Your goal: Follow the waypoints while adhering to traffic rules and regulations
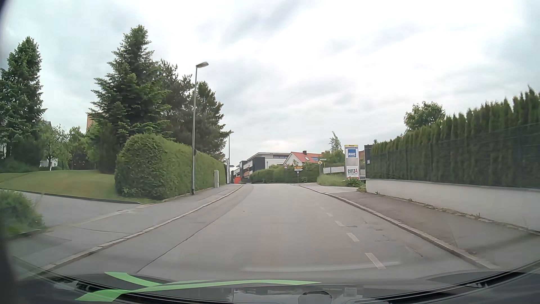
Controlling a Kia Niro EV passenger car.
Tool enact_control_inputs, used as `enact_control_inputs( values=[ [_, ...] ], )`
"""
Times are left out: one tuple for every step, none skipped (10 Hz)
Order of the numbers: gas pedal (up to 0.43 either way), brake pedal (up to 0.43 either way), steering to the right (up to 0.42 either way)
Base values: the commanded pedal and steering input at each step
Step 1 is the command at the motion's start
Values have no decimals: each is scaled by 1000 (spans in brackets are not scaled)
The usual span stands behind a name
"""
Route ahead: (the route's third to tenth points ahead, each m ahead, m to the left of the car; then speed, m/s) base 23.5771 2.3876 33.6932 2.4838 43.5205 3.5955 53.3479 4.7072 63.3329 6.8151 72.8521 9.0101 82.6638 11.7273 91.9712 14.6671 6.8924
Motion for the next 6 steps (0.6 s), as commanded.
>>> enact_control_inputs(
  values=[
    [169, 0, -4],
    [169, 0, -4],
    [150, 0, -4],
    [150, 0, -3],
    [150, 0, -1],
    [150, 0, 0]
  ],
)
